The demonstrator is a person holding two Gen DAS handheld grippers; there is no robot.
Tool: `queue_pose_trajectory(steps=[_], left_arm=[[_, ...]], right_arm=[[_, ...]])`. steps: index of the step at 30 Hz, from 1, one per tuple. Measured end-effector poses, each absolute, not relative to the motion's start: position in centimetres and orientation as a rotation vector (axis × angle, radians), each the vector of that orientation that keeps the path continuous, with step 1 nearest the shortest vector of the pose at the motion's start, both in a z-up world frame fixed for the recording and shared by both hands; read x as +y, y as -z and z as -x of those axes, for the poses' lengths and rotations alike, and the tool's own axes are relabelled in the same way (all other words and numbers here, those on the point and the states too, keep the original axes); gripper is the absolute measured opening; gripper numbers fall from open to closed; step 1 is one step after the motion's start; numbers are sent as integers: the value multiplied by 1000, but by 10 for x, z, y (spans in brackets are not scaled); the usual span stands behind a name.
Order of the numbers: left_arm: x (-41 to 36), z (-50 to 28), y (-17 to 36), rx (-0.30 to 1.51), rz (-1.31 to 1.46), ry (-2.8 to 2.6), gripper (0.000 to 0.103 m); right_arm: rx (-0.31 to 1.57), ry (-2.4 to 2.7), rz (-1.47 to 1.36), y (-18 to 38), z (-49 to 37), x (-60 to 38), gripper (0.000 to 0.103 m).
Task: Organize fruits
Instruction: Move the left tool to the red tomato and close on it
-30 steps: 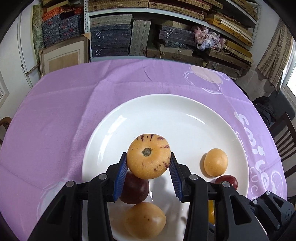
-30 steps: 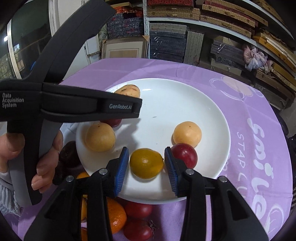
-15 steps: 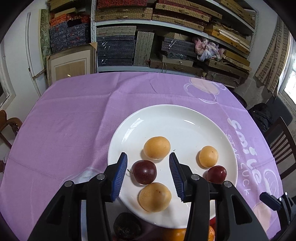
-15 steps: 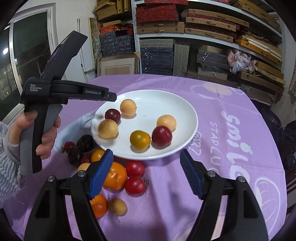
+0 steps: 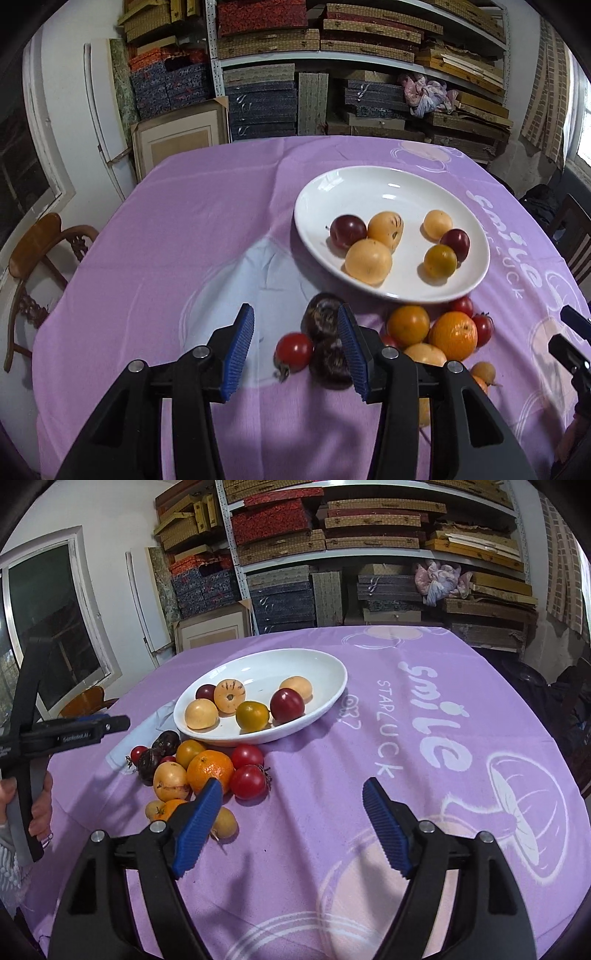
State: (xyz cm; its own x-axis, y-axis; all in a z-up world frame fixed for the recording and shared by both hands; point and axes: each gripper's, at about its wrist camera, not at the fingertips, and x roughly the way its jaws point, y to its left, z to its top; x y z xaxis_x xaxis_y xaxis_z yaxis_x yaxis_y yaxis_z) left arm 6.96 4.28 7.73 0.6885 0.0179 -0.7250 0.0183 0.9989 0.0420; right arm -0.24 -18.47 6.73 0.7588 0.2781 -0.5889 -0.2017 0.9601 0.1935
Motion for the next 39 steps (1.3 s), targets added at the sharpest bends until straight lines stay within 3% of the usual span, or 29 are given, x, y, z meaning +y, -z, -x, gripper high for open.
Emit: queue_pose_trajectory(steps=[3,5,22,31,39], left_arm=[[51,-54,-66,816,-10,-20,48],[56,-50,-59,833,20,-29,51],[62,-73,-33,817,62,-45,52],[67,-78,-26,812,57,-58,66],[71,-81,-20,846,62,-72,67]], right_arm=[[621,-227,-115,-68,12,-188,91],[595,-217,-115,-69,16,-188,92],[644,-191,-88,-57,5,-185,97],[670,-198,-82,-51,1,-182,98],[670,-198,-86,-51,0,-183,98]])
